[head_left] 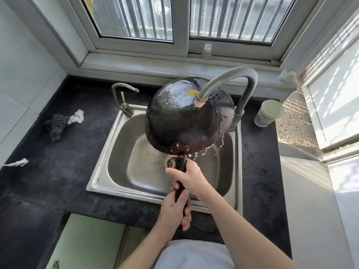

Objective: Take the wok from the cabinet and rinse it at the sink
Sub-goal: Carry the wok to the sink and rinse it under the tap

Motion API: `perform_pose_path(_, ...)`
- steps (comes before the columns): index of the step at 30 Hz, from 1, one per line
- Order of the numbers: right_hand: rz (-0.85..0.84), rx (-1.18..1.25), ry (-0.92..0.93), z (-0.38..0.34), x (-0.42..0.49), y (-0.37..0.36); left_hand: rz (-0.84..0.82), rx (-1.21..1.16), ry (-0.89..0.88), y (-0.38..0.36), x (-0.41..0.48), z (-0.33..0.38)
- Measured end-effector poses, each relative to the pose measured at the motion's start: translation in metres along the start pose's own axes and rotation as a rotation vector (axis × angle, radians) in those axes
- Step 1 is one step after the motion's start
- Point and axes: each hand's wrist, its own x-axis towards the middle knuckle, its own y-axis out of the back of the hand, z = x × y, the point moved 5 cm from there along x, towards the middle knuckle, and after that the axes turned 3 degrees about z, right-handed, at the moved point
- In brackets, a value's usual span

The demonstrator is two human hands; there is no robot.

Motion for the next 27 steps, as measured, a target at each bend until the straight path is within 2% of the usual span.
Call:
perform_pose_path(13,-0.061,-0.058,-0.016,-0.002,-0.015,-0.058,-0.008,-0.106,0.063,0.048,-0.031,-0.008)
perform_pose_path(27,-0.015,-0.003,-0.064,0.019,-0.050,-0.114,-0.023,0.049,0.054,0.106,-0.070,-0.028)
